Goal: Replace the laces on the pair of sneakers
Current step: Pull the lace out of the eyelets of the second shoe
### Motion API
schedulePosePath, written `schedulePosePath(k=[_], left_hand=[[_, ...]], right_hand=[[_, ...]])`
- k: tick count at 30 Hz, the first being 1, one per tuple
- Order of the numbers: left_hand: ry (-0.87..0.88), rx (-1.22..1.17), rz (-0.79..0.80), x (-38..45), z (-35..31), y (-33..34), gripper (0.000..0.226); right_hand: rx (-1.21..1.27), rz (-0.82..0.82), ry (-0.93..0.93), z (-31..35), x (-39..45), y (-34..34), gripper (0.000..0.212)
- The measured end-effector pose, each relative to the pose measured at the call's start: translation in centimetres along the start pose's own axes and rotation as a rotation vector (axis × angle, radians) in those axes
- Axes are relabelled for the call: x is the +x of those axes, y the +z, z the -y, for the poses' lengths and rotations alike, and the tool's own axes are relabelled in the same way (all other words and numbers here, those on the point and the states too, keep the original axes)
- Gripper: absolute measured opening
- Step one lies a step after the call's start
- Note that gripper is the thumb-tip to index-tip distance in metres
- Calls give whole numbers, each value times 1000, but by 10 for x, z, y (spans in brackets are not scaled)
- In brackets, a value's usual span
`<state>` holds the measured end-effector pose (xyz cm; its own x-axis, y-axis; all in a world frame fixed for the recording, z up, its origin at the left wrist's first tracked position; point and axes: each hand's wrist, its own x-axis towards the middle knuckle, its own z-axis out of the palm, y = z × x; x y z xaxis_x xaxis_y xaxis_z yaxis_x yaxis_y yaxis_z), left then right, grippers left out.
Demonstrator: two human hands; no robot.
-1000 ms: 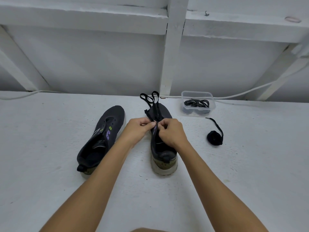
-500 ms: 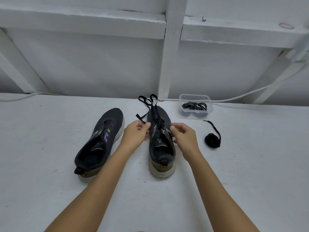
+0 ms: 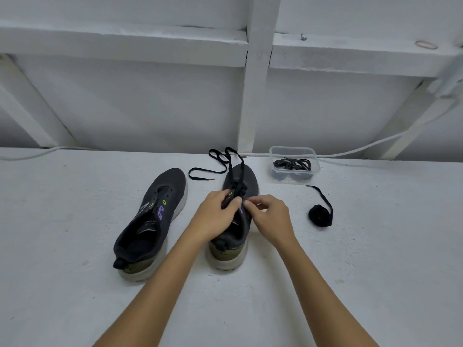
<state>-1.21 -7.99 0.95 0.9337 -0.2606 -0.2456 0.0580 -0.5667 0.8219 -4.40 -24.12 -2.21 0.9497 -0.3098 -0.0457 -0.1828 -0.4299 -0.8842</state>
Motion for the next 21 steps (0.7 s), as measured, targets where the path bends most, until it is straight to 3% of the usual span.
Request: schedulePosePath(k=[8, 14, 21], left_hand=[[5, 151, 178, 1, 8, -2, 99], [34, 124, 163, 2, 10, -1, 91], [26, 116, 143, 2, 13, -2, 91]], right_hand=[[-139, 134, -143, 9, 19, -11, 7], [-252, 224, -148, 18, 24, -9, 6], [-64, 244, -36, 20, 30, -17, 9]])
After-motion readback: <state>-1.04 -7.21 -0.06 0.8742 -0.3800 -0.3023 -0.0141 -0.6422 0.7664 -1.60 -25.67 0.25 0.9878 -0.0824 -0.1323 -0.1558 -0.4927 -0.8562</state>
